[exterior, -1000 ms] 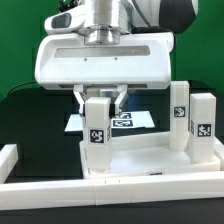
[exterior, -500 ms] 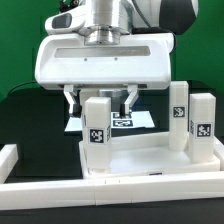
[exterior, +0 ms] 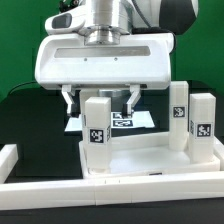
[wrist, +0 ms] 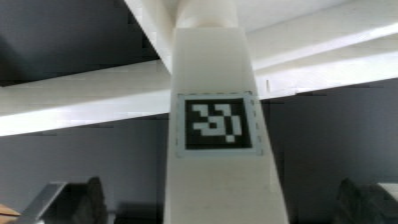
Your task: Assemble desk
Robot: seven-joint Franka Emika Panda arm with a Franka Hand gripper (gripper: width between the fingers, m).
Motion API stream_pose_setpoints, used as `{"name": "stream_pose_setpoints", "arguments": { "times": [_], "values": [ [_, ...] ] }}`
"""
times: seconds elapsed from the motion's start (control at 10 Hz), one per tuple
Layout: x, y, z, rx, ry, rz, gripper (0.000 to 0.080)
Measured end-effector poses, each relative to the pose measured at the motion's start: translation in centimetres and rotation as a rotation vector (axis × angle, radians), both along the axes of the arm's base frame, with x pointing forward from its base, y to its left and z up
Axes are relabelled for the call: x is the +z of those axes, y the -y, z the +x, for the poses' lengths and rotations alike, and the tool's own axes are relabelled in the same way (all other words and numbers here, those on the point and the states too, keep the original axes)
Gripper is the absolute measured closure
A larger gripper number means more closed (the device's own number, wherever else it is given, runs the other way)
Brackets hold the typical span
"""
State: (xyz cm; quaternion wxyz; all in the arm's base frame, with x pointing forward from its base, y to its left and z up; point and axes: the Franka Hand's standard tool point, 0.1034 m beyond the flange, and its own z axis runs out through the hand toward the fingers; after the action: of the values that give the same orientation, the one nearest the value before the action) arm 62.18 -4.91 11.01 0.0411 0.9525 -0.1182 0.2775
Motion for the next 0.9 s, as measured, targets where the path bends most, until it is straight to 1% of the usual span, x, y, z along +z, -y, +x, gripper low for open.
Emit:
{"name": "stream_pose_setpoints", "arguments": {
  "times": [0.2, 0.3, 0.4, 0.5, 0.6, 0.7, 0.8, 0.9],
  "values": [
    [0.1, 0.1, 0.0, 0.003, -0.012, 0.006, 0.015],
    [1.0, 0.3, 0.1, -0.002, -0.037, 0.038, 0.015],
    [1.9, 0.5, 0.1, -0.006, -0.076, 0.08, 0.015],
    [2.3, 0.9, 0.4, -0.013, -0.074, 0.086, 0.015],
    [1.9, 0.7, 0.2, -0.014, -0.148, 0.136, 0.015],
    [2.0, 0.3, 0.4, -0.016, -0.231, 0.199, 0.015],
    [2.0, 0.2, 0.8, -0.017, -0.269, 0.227, 0.015],
    [1.4, -0.3, 0.4, -0.022, -0.363, 0.284, 0.015]
  ]
}}
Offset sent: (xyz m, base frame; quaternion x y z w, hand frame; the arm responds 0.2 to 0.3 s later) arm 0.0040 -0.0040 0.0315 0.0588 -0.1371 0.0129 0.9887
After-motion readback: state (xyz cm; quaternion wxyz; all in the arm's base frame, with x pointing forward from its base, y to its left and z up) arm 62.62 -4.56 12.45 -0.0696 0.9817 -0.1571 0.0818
